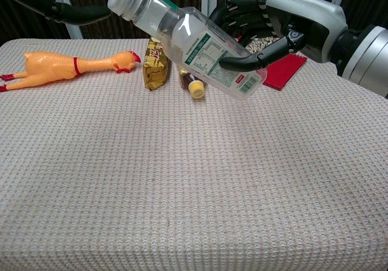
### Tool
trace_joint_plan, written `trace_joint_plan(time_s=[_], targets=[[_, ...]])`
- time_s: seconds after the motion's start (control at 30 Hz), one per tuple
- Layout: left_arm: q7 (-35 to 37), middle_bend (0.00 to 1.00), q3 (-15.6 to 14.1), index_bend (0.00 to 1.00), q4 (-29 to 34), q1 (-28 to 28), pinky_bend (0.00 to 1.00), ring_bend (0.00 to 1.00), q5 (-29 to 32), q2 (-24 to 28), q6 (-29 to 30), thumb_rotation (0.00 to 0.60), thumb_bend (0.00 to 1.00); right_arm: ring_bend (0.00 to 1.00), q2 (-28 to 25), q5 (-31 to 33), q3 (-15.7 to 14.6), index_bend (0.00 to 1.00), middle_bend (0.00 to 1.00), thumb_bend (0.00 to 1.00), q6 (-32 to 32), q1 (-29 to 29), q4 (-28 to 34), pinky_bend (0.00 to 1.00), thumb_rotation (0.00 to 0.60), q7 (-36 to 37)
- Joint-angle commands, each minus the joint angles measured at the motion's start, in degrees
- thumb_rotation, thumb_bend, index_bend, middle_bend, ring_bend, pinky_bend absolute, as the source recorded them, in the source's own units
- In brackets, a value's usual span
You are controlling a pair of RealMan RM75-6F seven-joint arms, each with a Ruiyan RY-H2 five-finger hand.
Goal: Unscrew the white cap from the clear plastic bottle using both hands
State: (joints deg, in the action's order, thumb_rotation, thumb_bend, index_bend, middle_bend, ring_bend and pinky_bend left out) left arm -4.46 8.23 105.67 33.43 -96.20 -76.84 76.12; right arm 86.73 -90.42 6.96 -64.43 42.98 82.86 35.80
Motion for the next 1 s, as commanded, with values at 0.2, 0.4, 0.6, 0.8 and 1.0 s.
trace_joint_plan(time_s=[0.2, 0.4, 0.6, 0.8, 1.0], targets=[[0.0, 0.13, -0.1, 0.45, 0.2, 0.2, 0.01, 0.02, 0.2, 0.3, -0.5, 0.600, 0.32, 0.29, 0.0, 0.0, 0.1, 0.50, 0.46, 0.29, -0.1, 0.0, -0.1, 0.46, 0.600, 0.2], [1.3, 0.13, -0.1, 0.45, 0.2, 0.3, 0.01, 0.02, 0.1, 0.3, -0.4, 0.600, 0.34, 0.29, 0.1, 0.1, 0.1, 0.50, 0.46, 0.29, -0.1, 0.0, -0.4, 0.46, 0.600, 0.3], [3.5, 0.13, 0.0, 0.45, 0.0, 0.2, 0.01, 0.02, 0.0, 0.6, 0.0, 0.600, 0.34, 0.29, -0.2, 0.1, 0.1, 0.50, 0.46, 0.29, -0.4, -0.2, -0.6, 0.46, 0.600, 0.7], [4.6, 0.13, -0.1, 0.45, 0.0, -0.1, 0.01, 0.02, -0.1, 1.4, 0.4, 0.600, 0.33, 0.29, -0.9, 0.1, -0.1, 0.50, 0.46, 0.29, -0.2, -0.4, -0.5, 0.46, 0.600, 0.2], [3.8, 0.13, -0.8, 0.45, -2.6, -2.1, 0.01, 0.02, 2.3, 2.8, 1.2, 0.600, 0.34, 0.29, -3.9, 0.5, -1.0, 0.50, 0.46, 0.29, 0.1, -1.4, -0.9, 0.46, 0.600, -3.7]])
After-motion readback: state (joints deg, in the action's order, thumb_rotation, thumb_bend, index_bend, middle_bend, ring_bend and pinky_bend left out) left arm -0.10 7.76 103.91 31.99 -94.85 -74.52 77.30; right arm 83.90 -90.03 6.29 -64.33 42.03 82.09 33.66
